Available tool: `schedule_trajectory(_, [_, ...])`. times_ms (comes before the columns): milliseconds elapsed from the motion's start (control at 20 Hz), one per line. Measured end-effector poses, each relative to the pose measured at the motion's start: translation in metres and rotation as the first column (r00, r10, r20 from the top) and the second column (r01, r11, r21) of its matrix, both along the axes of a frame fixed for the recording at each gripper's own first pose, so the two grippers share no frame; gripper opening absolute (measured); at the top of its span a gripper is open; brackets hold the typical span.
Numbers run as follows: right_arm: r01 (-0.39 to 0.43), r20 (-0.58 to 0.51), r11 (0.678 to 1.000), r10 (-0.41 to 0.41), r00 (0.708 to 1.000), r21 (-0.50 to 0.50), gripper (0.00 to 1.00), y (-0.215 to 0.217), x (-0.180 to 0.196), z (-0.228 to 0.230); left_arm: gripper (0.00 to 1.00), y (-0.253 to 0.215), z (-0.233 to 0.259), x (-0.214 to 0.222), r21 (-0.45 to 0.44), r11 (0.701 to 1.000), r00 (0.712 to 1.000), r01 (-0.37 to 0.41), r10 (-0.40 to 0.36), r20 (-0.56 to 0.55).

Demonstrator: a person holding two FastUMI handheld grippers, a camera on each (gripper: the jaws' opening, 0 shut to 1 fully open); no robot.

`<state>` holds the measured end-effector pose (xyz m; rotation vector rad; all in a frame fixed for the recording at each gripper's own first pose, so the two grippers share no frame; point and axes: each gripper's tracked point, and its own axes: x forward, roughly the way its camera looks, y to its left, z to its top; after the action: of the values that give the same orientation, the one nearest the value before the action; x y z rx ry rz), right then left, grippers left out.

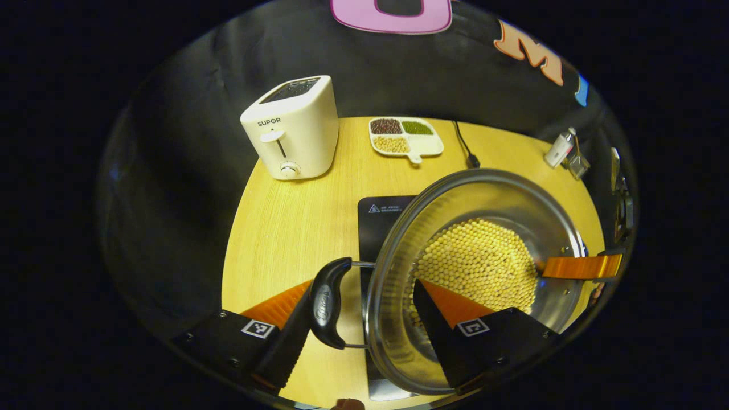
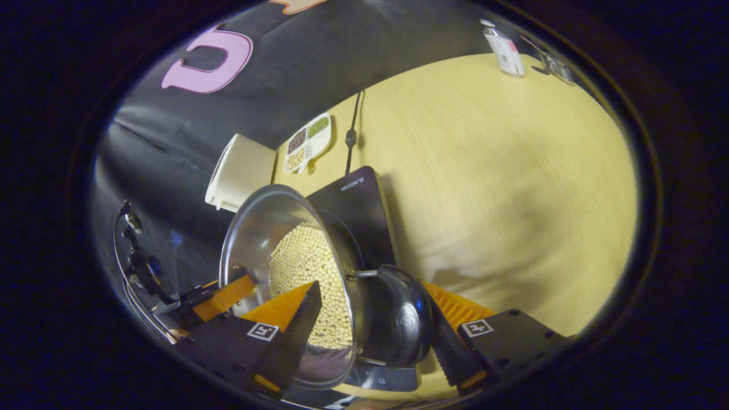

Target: First push the handle of the pot to place it horizontally, then grasp the pot with both hands and set it on the induction cooktop.

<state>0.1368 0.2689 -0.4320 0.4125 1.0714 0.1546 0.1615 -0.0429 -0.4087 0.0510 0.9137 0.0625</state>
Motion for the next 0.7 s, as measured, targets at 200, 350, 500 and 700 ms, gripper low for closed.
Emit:
schedule_trajectory(200, [0.001,0.127,1.0,-0.003,0.992,0.019,0.92,-0.011,0.02,0.028,1.0,-0.005,0.007,0.012,-0.05,0.993,0.982,-0.107,0.113,0.151])
schedule_trajectory(350, [0.008,0.232,1.0,-0.012,0.973,0.015,0.92,-0.029,0.035,0.056,0.98,0.0,0.028,0.009,-0.038,0.984,0.953,-0.173,0.177,0.246])
schedule_trajectory(500, [0.029,0.328,0.999,-0.02,0.944,-0.024,0.92,-0.056,0.045,0.08,0.98,-0.002,0.051,0.001,-0.025,0.975,0.916,-0.222,0.217,0.338])
schedule_trajectory(700, [0.048,0.395,0.996,-0.016,0.918,-0.07,0.92,-0.096,0.038,0.104,0.97,-0.024,0.082,-0.01,0.004,0.965,0.866,-0.261,0.232,0.442])
